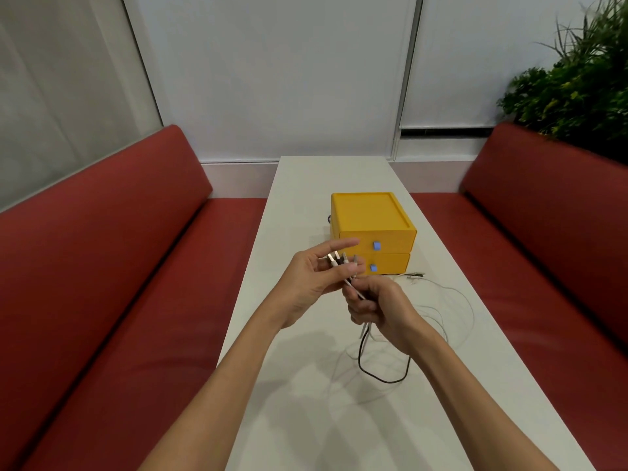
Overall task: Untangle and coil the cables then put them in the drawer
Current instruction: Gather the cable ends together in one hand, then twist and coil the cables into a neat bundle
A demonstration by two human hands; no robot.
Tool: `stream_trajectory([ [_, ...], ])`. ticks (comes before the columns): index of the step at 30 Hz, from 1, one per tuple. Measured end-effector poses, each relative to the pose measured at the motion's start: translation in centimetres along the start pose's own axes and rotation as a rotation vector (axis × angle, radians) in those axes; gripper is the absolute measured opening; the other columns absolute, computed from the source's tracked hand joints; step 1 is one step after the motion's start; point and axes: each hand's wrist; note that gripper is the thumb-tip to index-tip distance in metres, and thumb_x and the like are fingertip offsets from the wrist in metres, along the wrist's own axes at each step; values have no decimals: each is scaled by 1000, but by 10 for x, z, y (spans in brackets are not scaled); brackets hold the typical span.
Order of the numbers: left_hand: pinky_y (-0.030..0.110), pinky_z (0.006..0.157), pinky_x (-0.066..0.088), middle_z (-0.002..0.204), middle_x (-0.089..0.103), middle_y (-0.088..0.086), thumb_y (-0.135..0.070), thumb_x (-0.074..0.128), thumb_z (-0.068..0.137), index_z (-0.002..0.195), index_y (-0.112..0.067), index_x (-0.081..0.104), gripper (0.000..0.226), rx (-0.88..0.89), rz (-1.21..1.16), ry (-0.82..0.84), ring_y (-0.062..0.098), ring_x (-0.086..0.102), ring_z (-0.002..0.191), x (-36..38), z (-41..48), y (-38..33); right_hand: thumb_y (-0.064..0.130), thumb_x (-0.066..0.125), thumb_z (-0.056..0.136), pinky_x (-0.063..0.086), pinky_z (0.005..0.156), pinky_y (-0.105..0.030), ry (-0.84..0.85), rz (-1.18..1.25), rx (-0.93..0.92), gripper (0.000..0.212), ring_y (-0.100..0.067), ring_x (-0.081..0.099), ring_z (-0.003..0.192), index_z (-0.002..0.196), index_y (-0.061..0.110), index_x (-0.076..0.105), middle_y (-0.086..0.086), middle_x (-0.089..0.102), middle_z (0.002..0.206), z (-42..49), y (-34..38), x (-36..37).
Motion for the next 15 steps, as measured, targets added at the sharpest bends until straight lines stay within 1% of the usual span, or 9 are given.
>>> stream_trajectory([
  [2,35,92,54,112,65,29,-12,72,84,122,-18,66,38,12,75,6,38,65,107,1,1,0,11,36,79,10,57,-33,8,-21,12,24,-11,17,44,55,15,40,4,22,46,0,1,-2],
  [3,37,95,53,111,65,29,-13,73,84,118,-18,68,35,23,108,6,37,66,104,1,1,0,15,37,73,11,55,-32,11,-33,15,20,-12,17,44,54,15,39,4,22,45,0,1,-3],
  [4,37,96,53,110,67,25,-13,73,84,115,-17,70,32,34,133,6,32,67,99,1,1,0,17,38,69,13,53,-30,17,-49,17,17,-12,17,44,53,16,39,4,23,45,0,2,-4],
  [6,35,92,53,106,70,21,-12,73,84,112,-14,71,28,52,181,6,21,66,88,2,1,0,16,38,71,15,50,-27,27,-79,21,18,-12,18,45,53,16,39,5,25,45,-1,3,-5],
  [8,27,83,52,103,71,20,-12,72,85,109,-14,72,25,66,236,5,12,63,76,2,1,0,11,35,81,16,50,-26,37,-76,35,23,-11,19,46,58,14,40,8,30,44,-2,5,-5],
  [9,25,80,50,103,71,20,-13,72,85,108,-17,73,24,70,268,4,11,61,73,2,1,0,8,33,84,17,51,-27,39,-60,44,24,-11,19,47,62,13,40,9,33,44,-2,5,-6],
  [11,29,80,48,102,70,20,-16,71,86,107,-20,73,21,73,317,17,17,61,73,1,1,0,7,33,86,18,53,-28,48,-31,49,23,-11,21,48,65,12,43,8,35,46,-1,4,-7],
  [14,25,80,51,98,73,9,-11,65,90,108,-13,71,19,72,327,23,16,64,68,0,1,3,12,39,82,21,53,-27,77,-33,51,20,-12,23,48,64,12,48,3,29,51,2,-1,-8],
  [15,26,79,51,98,73,6,-11,63,92,108,-11,70,18,73,323,18,20,65,68,2,1,5,14,40,80,22,53,-27,85,-39,52,17,-12,24,48,65,12,48,3,29,51,2,-2,-8],
])
Point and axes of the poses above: each hand's wrist, its own z-axis towards the middle knuckle, its own x-axis out of the palm, y = z × x
